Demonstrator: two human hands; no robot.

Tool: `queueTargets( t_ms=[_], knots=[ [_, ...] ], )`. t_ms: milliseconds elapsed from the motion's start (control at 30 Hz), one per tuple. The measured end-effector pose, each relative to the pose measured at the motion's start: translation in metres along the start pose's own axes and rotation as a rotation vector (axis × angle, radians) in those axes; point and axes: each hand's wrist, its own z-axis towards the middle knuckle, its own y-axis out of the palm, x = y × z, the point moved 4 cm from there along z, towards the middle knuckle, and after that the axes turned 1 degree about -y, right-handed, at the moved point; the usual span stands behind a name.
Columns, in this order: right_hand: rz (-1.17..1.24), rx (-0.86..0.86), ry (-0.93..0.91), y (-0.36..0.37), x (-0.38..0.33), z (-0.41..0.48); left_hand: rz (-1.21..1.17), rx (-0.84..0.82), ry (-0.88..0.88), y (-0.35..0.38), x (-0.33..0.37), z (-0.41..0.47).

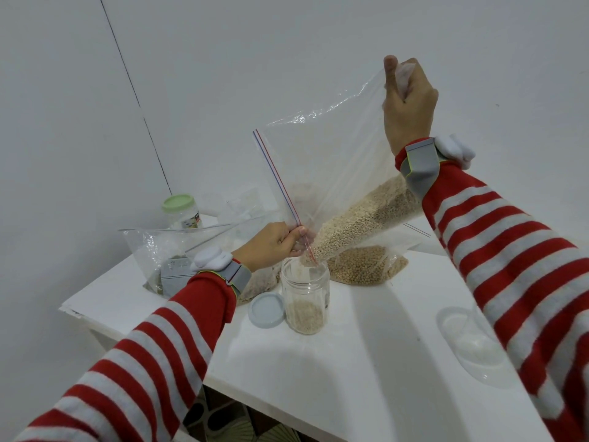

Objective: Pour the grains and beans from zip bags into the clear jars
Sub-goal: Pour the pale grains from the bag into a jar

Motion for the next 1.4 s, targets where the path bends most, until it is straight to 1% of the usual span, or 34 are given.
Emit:
queueTargets(
  t_ms=[100,567,733,933,1400],
  knots=[
    [0.013,-0.008,-0.010,0.001,-0.001,0.000,0.015,0.000,0.018,0.000,-0.001,0.000],
    [0.013,-0.012,0.018,0.003,0.001,0.000,-0.062,-0.023,-0.018,0.003,-0.005,0.000],
    [0.023,-0.010,-0.008,0.001,-0.006,-0.002,-0.043,-0.024,-0.005,0.003,-0.008,0.002],
    [0.010,-0.018,-0.006,0.001,-0.007,-0.002,-0.070,-0.012,-0.035,0.003,-0.009,0.002],
    [-0.001,-0.022,-0.021,0.004,-0.008,-0.002,-0.116,-0.026,-0.016,0.003,-0.008,-0.001]
  ],
)
